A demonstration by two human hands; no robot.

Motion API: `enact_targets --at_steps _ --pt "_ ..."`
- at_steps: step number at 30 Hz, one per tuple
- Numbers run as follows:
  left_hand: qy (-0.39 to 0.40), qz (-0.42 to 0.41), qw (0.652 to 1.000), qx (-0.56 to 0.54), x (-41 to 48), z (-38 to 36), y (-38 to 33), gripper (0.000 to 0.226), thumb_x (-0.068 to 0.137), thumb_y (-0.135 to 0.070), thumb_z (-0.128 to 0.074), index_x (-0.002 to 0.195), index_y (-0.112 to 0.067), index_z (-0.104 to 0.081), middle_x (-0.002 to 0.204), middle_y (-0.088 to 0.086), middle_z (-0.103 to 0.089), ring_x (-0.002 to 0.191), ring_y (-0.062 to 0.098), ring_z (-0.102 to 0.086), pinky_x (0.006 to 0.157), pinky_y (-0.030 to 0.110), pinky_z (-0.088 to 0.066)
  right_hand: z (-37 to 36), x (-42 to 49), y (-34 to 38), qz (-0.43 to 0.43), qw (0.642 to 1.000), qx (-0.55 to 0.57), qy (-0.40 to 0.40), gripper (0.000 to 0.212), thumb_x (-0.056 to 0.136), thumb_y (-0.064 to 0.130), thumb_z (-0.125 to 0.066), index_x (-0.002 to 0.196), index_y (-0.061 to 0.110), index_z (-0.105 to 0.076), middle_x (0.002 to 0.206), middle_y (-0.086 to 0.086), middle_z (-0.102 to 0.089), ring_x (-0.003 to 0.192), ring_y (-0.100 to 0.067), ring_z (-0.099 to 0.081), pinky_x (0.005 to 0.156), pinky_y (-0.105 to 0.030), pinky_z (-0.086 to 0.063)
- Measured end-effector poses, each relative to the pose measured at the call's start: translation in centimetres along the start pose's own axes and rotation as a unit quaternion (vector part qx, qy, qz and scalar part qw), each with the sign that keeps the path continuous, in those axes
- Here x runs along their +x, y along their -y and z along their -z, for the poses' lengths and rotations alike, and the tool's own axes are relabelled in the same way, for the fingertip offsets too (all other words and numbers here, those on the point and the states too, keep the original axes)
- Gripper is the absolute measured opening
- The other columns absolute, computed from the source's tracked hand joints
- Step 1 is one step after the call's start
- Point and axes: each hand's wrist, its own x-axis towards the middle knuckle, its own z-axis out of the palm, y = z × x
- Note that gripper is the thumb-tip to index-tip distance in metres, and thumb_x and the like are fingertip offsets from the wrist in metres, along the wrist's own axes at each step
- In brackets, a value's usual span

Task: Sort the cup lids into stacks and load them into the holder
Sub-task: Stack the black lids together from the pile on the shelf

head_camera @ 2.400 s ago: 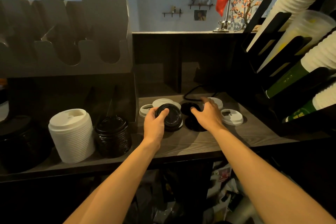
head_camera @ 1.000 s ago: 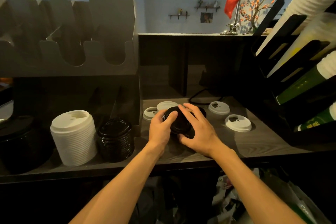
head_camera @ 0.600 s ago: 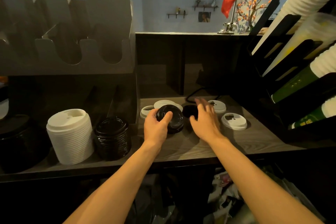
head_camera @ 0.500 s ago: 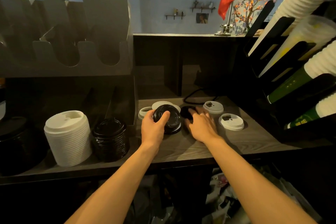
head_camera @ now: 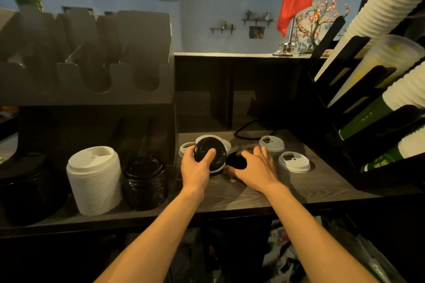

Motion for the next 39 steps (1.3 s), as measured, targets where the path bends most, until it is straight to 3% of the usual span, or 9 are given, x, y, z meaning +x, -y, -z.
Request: enact_targets --at_steps 4,11,17,22,26,30,34,37,39 --pt "-0.008 0.007 1.0 -0.01 0.0 0.0 -0.2 0.019 0.091 -0.015 -0.075 0.099 -0.026 -0.062 0.101 -0.003 -0.07 0.091 0.003 -0.067 0.069 0.012 -0.049 0.1 0.2 -0.5 0.015 0.995 0.088 0.043 0.049 0.088 0.044 -0.064 0.133 0.027 -0.051 0.141 -0.001 -0.052 0.132 -0.027 -0.045 0.106 -0.045 -0.042" --pt "0.0 -0.016 1.0 0.01 -0.1 0.0 0.0 0.021 0.092 -0.025 -0.075 0.1 -0.032 -0.058 0.104 -0.004 -0.068 0.099 0.006 -0.065 0.086 0.024 -0.052 0.0 -0.6 -0.3 0.0 0.969 0.186 -0.162 0.089 0.073 0.071 -0.073 0.144 0.026 -0.043 0.134 0.007 -0.042 0.127 -0.014 -0.044 0.1 -0.035 -0.047" --pt "0.065 0.046 0.996 -0.025 -0.2 -0.2 -0.2 0.038 0.098 -0.056 -0.057 0.117 -0.024 -0.066 0.111 -0.001 -0.073 0.107 0.014 -0.069 0.09 0.033 -0.056 -1.0 -1.7 3.2 0.047 0.962 0.179 -0.202 0.091 0.072 0.07 -0.074 0.144 0.022 -0.047 0.129 0.005 -0.041 0.12 -0.011 -0.043 0.093 -0.025 -0.043" --pt "0.103 0.011 0.995 -0.005 -0.3 0.0 0.1 0.026 0.093 -0.03 -0.073 0.117 -0.021 -0.067 0.107 0.0 -0.075 0.103 0.017 -0.072 0.088 0.036 -0.06 -1.8 -1.8 4.6 0.075 0.954 0.196 -0.215 0.074 0.077 0.048 -0.081 0.136 0.017 -0.048 0.135 0.001 -0.04 0.122 -0.015 -0.045 0.094 -0.028 -0.048" --pt "0.073 0.001 0.997 0.004 -0.4 0.0 0.1 0.023 0.094 -0.021 -0.072 0.117 -0.017 -0.067 0.107 0.004 -0.075 0.101 0.016 -0.073 0.093 0.043 -0.06 -1.5 -2.2 4.6 0.071 0.949 0.28 -0.124 0.08 0.078 0.041 -0.084 0.141 0.025 -0.037 0.139 0.004 -0.044 0.124 -0.012 -0.048 0.092 -0.025 -0.046" --pt "0.065 0.015 0.997 -0.031 -0.5 0.3 -0.2 0.024 0.093 -0.018 -0.072 0.116 -0.016 -0.067 0.103 0.003 -0.077 0.097 0.015 -0.074 0.09 0.04 -0.061 -1.3 -2.4 4.5 0.08 0.901 0.424 -0.053 0.077 0.08 0.034 -0.084 0.138 0.043 -0.035 0.135 0.013 -0.049 0.126 -0.008 -0.05 0.096 -0.024 -0.05" --pt "0.069 0.027 0.997 -0.027 -0.6 0.4 -0.2 0.03 0.086 -0.014 -0.08 0.112 -0.019 -0.066 0.104 0.004 -0.076 0.096 0.017 -0.075 0.088 0.04 -0.061 -0.9 -2.3 4.1 0.051 0.895 0.443 -0.03 0.079 0.077 0.03 -0.087 0.138 0.041 -0.038 0.128 0.018 -0.053 0.121 -0.007 -0.051 0.083 -0.015 -0.044" --pt "0.056 0.024 0.998 -0.024 -0.6 0.4 -0.3 0.027 0.087 -0.01 -0.078 0.111 -0.016 -0.067 0.103 0.006 -0.076 0.097 0.018 -0.075 0.085 0.036 -0.061 -0.9 -2.3 3.9 0.047 0.895 0.443 -0.008 0.079 0.075 0.031 -0.088 0.138 0.038 -0.041 0.128 0.016 -0.055 0.12 -0.007 -0.053 0.09 -0.021 -0.046" --pt "0.028 0.014 0.999 -0.024 -0.7 0.4 -0.5 0.02 0.089 -0.01 -0.076 0.106 -0.016 -0.069 0.098 0.004 -0.076 0.092 0.016 -0.074 0.078 0.028 -0.06 -0.8 -2.4 3.8 0.062 0.86 0.506 0.013 0.064 0.085 0.029 -0.08 0.138 0.035 -0.046 0.132 0.011 -0.057 0.121 -0.007 -0.055 0.092 -0.021 -0.048"
